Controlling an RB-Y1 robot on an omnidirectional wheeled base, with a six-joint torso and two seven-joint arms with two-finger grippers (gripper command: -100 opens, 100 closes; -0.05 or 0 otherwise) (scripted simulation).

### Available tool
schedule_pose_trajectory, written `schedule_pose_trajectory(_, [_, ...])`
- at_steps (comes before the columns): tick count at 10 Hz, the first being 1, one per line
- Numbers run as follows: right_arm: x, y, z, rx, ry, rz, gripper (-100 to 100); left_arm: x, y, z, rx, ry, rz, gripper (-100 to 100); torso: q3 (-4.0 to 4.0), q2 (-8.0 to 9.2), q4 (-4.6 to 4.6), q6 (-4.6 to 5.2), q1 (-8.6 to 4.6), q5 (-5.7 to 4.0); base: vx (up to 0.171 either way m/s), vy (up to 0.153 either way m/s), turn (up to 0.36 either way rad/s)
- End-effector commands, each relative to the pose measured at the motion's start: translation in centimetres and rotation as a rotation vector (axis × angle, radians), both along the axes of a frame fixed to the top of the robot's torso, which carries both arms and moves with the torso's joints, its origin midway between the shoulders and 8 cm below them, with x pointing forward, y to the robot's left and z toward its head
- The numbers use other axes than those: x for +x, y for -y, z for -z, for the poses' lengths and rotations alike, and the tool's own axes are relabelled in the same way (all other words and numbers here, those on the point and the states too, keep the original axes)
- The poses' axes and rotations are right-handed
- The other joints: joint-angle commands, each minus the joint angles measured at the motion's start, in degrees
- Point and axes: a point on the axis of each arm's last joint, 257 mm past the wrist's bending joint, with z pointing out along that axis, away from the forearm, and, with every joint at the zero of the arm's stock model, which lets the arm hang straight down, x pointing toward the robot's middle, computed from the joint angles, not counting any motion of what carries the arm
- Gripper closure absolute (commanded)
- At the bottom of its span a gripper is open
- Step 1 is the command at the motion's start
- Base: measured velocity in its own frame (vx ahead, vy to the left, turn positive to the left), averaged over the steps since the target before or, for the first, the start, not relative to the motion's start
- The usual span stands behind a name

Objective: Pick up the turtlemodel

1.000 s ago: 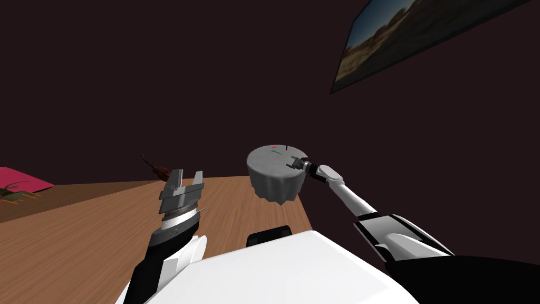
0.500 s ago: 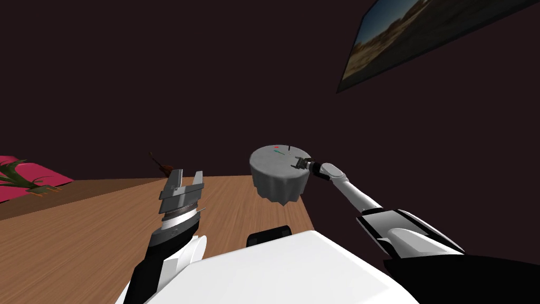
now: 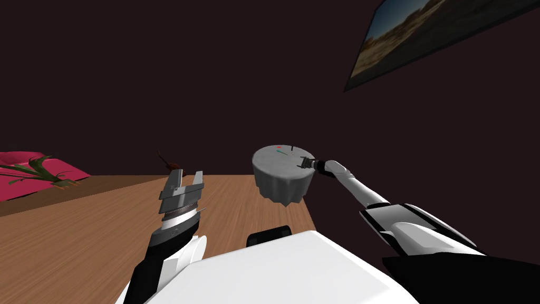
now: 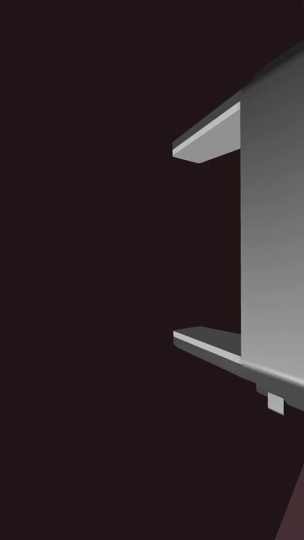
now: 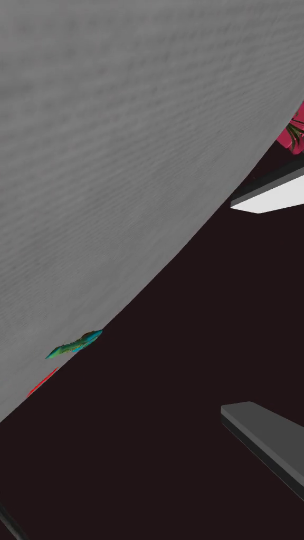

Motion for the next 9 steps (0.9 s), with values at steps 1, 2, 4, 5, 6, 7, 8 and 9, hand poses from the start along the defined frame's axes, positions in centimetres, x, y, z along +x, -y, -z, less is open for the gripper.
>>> schedule_pose_trajectory(1, [0.0,3.2,0.1,-0.097,-0.012,0.032,-100,0.0,0.0,0.0,0.0,0.0,0.0,0,0.0,0.0,0.0,0.0,0.0,0.0,0.014,0.042,0.097])
schedule_pose_trajectory(2, [-0.2,4.3,1.1,-0.124,-0.032,0.049,-100,0.0,0.0,0.0,0.0,0.0,0.0,0,0.0,-0.01,0.0,-0.01,0.06,0.02,0.016,0.033,0.041])
schedule_pose_trajectory(4, [-0.3,7.0,0.6,-0.228,-0.041,0.071,-100,0.0,0.0,0.0,0.0,0.0,0.0,0,0.01,0.01,0.0,0.0,0.05,0.01,0.018,0.031,0.071])
schedule_pose_trajectory(5, [-0.6,8.0,1.4,-0.222,-0.06,0.09,-100,0.0,0.0,0.0,0.0,0.0,0.0,0,-0.01,-0.02,0.0,0.0,0.03,0.01,0.011,0.01,-0.003])
schedule_pose_trajectory(6, [-1.1,11.3,1.2,-0.292,-0.081,0.128,-100,0.0,0.0,0.0,0.0,0.0,0.0,0,0.0,0.01,0.0,0.02,-0.04,-0.02,0.013,0.02,0.105])
schedule_pose_trajectory(7, [-1.2,11.6,1.5,-0.311,-0.089,0.131,-100,0.0,0.0,0.0,0.0,0.0,0.0,0,0.01,0.02,0.0,0.0,-0.02,-0.01,0.012,0.017,0.042])
schedule_pose_trajectory(8, [-1.8,14.4,0.9,-0.375,-0.104,0.16,-100,0.0,0.0,0.0,0.0,0.0,0.0,0,0.01,0.01,0.01,0.01,-0.02,0.0,0.021,0.023,0.079])
schedule_pose_trajectory(9, [-2.1,15.1,1.4,-0.395,-0.121,0.17,-100,0.0,0.0,0.0,0.0,0.0,0.0,0,0.0,-0.01,0.0,0.0,0.0,0.0,0.021,0.016,0.044])
